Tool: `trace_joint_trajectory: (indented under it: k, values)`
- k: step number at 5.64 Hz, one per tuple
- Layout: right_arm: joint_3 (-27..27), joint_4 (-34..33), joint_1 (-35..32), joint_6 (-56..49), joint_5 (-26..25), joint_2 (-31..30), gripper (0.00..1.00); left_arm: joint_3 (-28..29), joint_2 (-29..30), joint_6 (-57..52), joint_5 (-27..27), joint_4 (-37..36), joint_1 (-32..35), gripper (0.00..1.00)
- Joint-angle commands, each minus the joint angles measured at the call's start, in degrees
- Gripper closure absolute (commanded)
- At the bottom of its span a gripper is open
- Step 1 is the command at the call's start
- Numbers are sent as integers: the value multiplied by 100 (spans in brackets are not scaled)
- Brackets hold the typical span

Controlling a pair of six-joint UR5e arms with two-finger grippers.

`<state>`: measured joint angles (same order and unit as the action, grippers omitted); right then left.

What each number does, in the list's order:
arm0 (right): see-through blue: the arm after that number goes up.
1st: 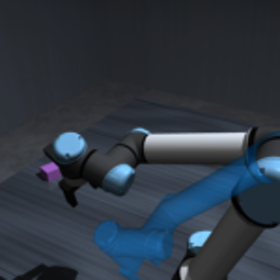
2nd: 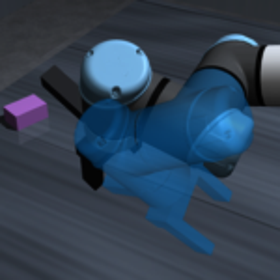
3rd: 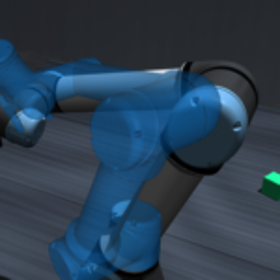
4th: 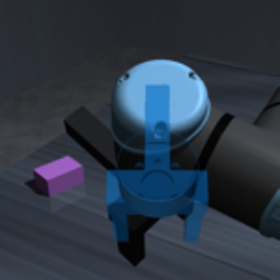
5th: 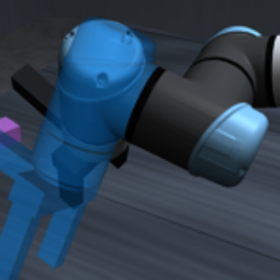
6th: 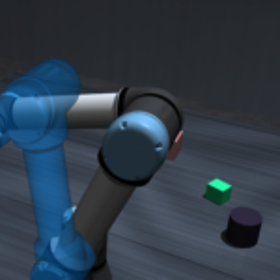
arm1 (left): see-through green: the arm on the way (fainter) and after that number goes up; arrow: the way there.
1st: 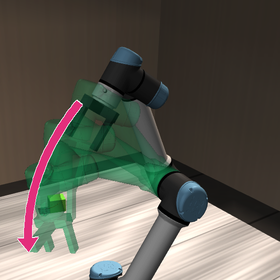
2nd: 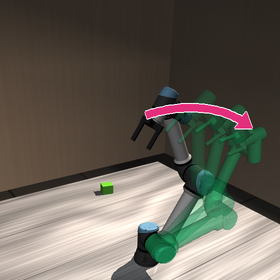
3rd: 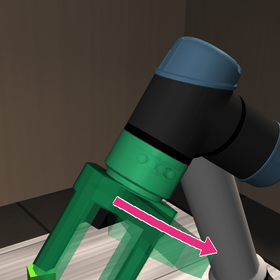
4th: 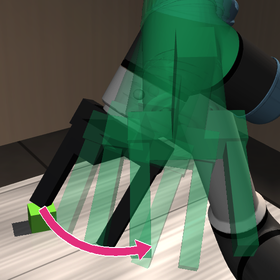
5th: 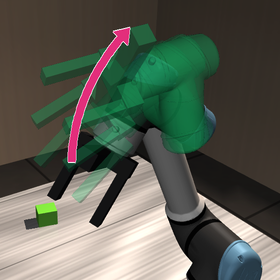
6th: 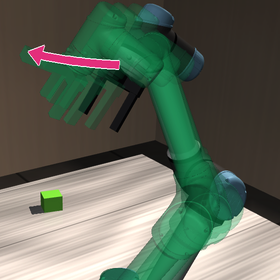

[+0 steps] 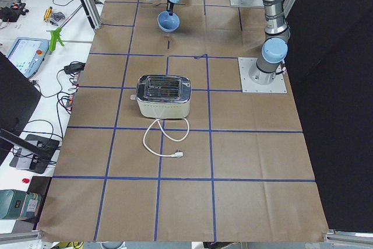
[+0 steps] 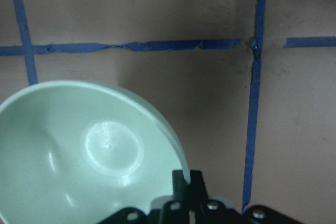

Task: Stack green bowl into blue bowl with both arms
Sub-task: 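Carry the blue bowl to table center with the left gripper and release it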

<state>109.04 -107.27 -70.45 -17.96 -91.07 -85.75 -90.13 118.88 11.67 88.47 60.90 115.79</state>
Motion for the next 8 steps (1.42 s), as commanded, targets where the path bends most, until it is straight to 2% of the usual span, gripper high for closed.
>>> trace_joint_trajectory:
  k: [1, 2, 3, 4, 5, 6, 8]
  values:
    - [-1475, 1921, -12, 29, 2, -117, 95, 48, 170, -288, -23, -25, 101, 93]
    - [-1908, 2408, -21, 29, 11, -117, 95, -30, 214, -296, 12, -25, 102, 55]
    - [-1974, 2500, -47, 29, 2, -117, 95, 4, 127, -297, -5, -51, 110, 2]
    - [-1974, 2501, -65, 29, 11, -117, 95, 56, -144, -340, -23, 105, 93, 2]
    - [-1948, 2501, -65, 29, 11, -108, 95, 92, -703, -367, -32, 759, -46, 2]
    - [-1939, 2483, -65, 186, 54, -74, 95, 5, -1509, -376, -67, 1566, -413, 2]
    - [-1922, 2413, -466, 728, 72, -29, 95, 65, -2620, -498, -32, 3140, -1370, 2]
